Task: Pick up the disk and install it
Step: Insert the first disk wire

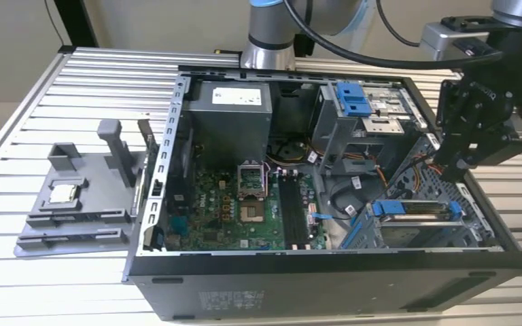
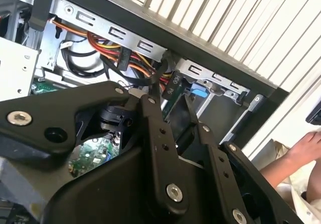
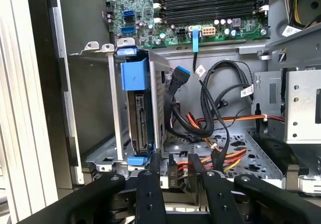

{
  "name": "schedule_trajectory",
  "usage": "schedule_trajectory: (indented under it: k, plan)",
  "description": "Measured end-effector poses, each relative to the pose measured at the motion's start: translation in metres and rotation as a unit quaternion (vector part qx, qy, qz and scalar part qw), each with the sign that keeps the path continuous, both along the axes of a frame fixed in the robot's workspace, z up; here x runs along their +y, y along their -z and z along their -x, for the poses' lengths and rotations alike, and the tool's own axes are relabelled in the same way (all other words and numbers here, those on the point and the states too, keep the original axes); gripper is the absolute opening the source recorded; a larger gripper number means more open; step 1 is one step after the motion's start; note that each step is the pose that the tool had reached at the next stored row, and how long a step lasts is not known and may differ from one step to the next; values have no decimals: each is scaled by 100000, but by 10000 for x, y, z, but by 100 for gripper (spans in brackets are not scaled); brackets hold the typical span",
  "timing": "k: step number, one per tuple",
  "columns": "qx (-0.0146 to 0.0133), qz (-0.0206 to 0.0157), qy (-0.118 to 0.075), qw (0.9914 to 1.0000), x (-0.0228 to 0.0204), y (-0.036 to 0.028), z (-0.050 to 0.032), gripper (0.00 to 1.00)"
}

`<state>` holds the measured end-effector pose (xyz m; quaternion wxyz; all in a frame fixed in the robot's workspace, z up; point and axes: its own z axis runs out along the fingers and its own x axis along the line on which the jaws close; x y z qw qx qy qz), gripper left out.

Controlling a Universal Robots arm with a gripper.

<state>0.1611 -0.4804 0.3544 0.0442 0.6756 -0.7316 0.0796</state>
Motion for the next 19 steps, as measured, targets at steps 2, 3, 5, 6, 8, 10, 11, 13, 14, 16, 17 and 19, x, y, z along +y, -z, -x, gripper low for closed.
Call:
schedule_trajectory:
  k: [2,3,5,6,8,10,11,13,14,16,17,19]
  plan:
    - [0,6,-2,100000,1,5,-1,100]
    - [-1,-1,-1,100000,1,8,0,100]
    - [0,-2,-1,100000,2,12,-1,100]
    - [1,-1,1,100000,2,13,0,100]
    - [0,-4,0,100000,2,14,-1,0]
    - [1,2,0,100000,2,14,0,0]
    - [0,-1,0,100000,2,14,-1,0]
    - [2,-3,1,100000,2,14,0,0]
    - [2,-7,-1,100000,2,15,-1,0]
    - [1,-6,-1,100000,2,15,0,0]
    - [0,-14,-3,100000,1,16,0,0]
    - [-1,-25,-6,100000,-18,17,15,0]
